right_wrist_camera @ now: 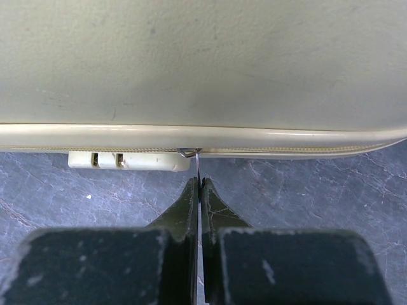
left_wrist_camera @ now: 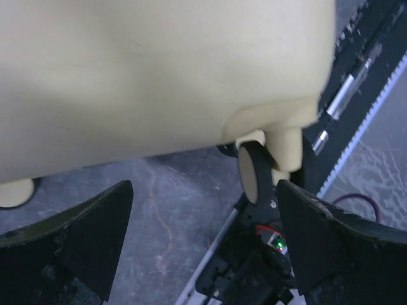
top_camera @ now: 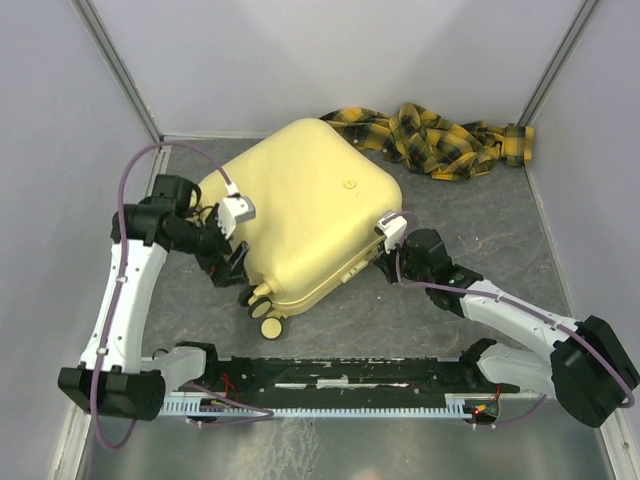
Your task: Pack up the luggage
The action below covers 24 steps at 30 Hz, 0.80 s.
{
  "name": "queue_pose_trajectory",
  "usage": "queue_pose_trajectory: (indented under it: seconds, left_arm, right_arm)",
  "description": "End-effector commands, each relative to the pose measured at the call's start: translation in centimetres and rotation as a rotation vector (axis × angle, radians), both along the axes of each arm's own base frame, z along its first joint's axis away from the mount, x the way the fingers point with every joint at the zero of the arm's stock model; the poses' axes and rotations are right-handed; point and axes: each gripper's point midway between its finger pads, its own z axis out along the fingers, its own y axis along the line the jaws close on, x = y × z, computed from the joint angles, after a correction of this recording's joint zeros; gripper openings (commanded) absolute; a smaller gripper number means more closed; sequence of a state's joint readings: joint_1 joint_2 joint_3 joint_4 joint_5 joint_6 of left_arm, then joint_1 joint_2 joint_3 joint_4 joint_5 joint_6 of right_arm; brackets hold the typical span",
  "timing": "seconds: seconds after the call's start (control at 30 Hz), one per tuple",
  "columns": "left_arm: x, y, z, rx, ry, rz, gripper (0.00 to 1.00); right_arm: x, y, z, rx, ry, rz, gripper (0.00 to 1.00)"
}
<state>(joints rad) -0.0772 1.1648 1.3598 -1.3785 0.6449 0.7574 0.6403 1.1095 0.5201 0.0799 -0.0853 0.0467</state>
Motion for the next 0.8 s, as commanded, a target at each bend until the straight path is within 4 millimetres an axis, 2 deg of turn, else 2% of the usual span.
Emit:
queue_pose_trajectory:
  seconds: [0.0,0.17,0.33,0.5,0.77]
  left_arm:
    - [-4.4,0.0,-1.3,0.065,0.038,-0.070,0.99]
    - [-6.6,-2.0,-1.6,0.013,0.110,-0.112,0.96]
    - [-6.0,-2.2,-2.6,0.047,0.133,-0.108,0.94]
    - [-5.3,-3.6,-2.9,0.061,0.119,-0.117,0.90]
    - [-6.1,-4.7,-5.5,0.186,0.098,-0.190,0.83]
  right_arm:
    - [2.4,0.4,2.9,0.030,-0.083,-0.046,0.02]
    - [2.3,0.4,2.7,0.029,-0.070,-0.046,0.02]
    - [2.4,0.1,2.6,0.022,-0.069,-0.063,0.02]
    - [2.3,-0.3,2.4,0.016,-0.066,-0.082,0.02]
    - [2.7,-0.6,2.3,0.000,-0.076,-0.098,0.02]
